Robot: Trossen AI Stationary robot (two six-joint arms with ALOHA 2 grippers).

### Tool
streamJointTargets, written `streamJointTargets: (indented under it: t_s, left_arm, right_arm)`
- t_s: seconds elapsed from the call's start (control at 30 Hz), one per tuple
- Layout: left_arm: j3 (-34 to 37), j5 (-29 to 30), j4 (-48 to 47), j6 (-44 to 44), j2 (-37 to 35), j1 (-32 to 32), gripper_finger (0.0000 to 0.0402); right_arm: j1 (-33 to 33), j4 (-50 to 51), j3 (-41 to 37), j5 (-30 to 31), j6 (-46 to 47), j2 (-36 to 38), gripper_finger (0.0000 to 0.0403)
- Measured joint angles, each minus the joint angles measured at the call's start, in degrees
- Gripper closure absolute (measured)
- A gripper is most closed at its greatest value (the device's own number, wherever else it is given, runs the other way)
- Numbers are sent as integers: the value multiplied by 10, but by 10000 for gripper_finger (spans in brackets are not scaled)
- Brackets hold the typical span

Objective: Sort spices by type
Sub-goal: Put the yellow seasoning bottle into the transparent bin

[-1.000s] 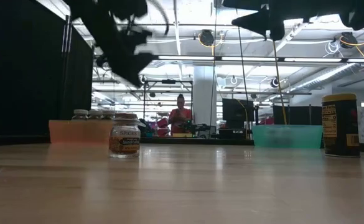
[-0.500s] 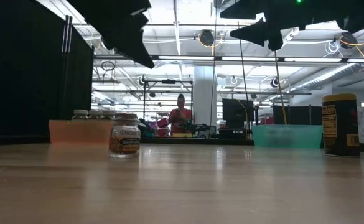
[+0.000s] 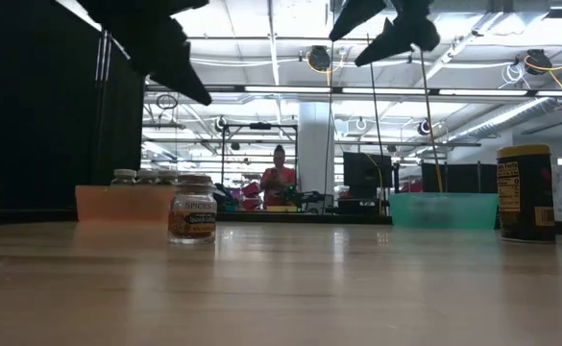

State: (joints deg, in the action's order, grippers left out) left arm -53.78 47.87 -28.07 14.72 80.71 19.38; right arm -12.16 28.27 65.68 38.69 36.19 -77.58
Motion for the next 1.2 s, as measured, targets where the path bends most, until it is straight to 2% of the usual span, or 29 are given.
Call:
streamJointTargets:
  t_s: [0.13, 0.3, 0.57, 0.8, 0.9, 1.2]
  left_arm:
    - [0, 0, -33, 22, 0, 11, 396]
    - [0, 0, -57, 41, 0, 25, 396]
    - [0, -10, -54, 44, 0, 38, 396]
    - [0, -12, -53, 44, 0, 38, 396]
    - [0, -12, -53, 44, 0, 38, 396]
    - [0, -12, -54, 44, 0, 38, 396]
  right_arm:
    - [-9, 158, 87, -38, 84, -44, 66]
    - [-19, 288, 153, -130, 159, -85, 66]
    - [-51, 383, 176, -281, 230, -91, 66]
    - [-89, 560, 199, -365, 357, -88, 66]
    - [-103, 620, 206, -375, 397, -88, 66]
    - [-108, 617, 202, -370, 412, -78, 66]
